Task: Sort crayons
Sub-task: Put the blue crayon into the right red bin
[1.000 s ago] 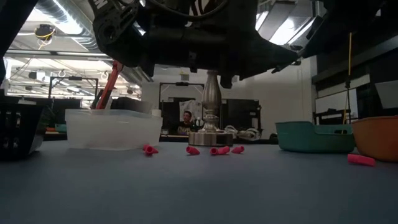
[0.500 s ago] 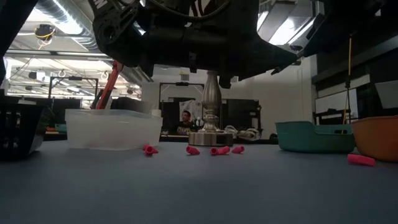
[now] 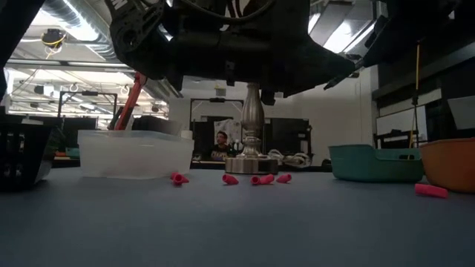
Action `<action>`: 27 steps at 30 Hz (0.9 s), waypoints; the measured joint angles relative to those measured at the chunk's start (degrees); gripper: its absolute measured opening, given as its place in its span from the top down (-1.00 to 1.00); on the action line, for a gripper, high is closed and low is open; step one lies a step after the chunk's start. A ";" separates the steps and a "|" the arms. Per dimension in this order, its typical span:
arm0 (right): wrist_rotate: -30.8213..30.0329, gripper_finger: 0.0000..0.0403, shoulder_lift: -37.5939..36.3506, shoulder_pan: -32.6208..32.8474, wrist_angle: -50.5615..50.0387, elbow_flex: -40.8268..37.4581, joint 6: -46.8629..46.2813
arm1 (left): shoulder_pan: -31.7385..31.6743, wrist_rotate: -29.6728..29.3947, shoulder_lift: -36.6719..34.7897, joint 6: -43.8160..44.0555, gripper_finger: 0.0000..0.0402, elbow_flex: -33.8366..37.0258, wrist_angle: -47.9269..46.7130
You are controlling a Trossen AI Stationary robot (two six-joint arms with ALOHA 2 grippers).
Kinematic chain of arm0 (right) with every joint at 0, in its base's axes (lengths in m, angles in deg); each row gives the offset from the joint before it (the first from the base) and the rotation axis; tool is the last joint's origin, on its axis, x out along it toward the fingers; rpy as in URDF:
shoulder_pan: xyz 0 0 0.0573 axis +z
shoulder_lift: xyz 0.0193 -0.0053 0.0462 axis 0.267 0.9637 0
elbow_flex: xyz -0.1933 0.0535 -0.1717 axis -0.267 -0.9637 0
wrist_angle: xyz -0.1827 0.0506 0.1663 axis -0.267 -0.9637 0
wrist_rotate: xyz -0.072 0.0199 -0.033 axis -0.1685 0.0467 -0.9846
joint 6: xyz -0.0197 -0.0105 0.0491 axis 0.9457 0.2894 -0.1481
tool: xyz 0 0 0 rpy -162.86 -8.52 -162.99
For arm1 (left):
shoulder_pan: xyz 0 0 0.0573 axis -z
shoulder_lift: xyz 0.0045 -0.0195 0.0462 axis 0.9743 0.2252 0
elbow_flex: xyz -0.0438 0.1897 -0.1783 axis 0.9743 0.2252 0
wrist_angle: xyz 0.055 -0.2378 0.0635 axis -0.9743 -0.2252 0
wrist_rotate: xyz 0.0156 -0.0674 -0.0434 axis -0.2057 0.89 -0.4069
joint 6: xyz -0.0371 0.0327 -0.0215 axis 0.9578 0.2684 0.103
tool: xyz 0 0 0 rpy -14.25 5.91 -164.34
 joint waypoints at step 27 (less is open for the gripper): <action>-6.50 0.88 -1.13 27.36 -6.75 0.02 -24.54 | 5.87 -1.26 -44.54 -3.93 0.48 0.02 -57.39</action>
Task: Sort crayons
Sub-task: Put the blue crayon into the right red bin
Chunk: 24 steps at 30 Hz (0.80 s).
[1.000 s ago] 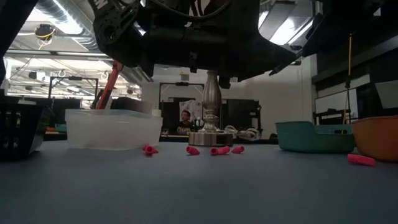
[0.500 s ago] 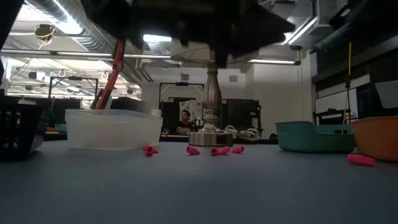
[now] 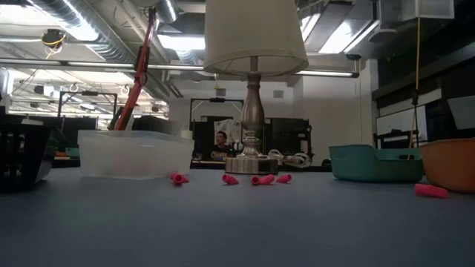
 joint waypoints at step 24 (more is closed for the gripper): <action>7.07 0.82 0.00 5.93 -8.57 0.00 -16.24 | 6.72 -15.44 -52.50 8.11 0.48 39.21 -5.71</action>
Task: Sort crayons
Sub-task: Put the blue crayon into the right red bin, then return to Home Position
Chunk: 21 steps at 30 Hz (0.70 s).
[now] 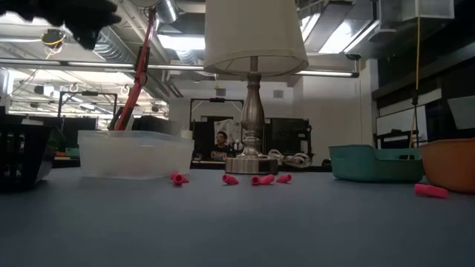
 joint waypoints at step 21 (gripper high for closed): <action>-7.25 0.39 0.02 0.00 0.03 0.00 1.85 | -0.02 -3.85 -20.93 -4.28 0.48 16.64 1.85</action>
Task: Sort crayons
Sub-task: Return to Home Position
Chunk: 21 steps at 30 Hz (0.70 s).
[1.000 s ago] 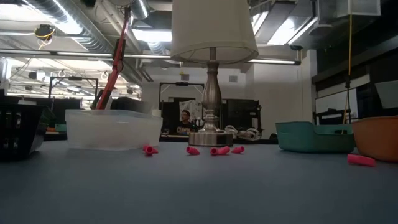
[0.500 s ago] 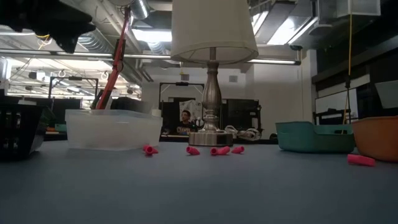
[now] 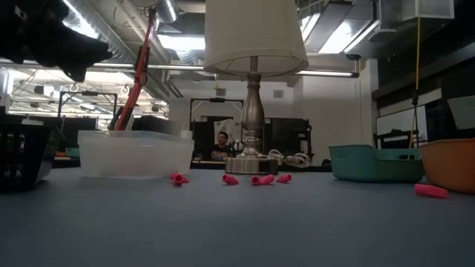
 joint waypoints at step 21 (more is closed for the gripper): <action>0.64 0.81 -6.05 -18.70 1.54 10.95 49.52 | -13.26 14.00 -0.52 -5.84 0.48 5.68 12.16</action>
